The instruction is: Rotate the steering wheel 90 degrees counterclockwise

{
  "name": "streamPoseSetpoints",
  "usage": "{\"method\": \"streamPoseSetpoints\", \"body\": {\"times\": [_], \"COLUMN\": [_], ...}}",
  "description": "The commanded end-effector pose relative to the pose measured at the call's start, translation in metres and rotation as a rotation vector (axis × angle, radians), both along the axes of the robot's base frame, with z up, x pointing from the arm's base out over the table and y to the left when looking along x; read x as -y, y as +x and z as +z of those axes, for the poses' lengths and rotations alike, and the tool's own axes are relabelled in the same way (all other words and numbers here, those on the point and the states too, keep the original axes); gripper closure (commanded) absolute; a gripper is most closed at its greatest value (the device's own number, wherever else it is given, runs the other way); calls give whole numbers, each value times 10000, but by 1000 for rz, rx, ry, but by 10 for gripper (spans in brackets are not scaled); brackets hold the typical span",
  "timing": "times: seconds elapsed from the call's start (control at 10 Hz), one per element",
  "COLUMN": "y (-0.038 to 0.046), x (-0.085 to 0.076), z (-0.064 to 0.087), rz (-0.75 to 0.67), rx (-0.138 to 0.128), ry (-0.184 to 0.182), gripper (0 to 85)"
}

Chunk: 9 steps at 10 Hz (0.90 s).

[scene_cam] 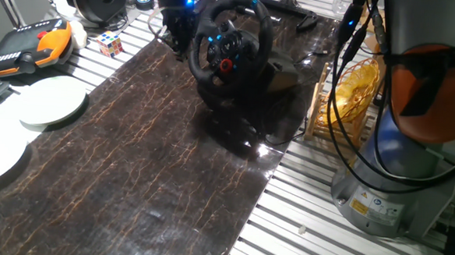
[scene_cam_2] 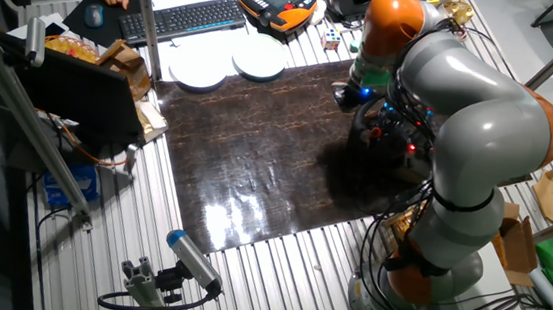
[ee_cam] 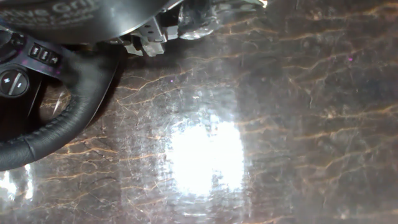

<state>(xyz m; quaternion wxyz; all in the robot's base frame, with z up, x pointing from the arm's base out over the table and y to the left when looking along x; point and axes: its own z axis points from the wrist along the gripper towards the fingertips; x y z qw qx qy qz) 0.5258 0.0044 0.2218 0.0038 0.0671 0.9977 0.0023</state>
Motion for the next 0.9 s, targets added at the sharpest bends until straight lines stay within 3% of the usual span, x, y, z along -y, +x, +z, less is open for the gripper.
{"method": "streamPoseSetpoints", "body": {"times": [0.0,0.4,0.6,0.8], "y": [32,78,111,121], "x": [10,35,61,64], "z": [-30,-89,-133,-145], "rz": [-22,-94,-133,-158], "rx": [6,-10,-7,-5], "ry": [-10,-28,27,51], "gripper": [843,843,843,783]}}
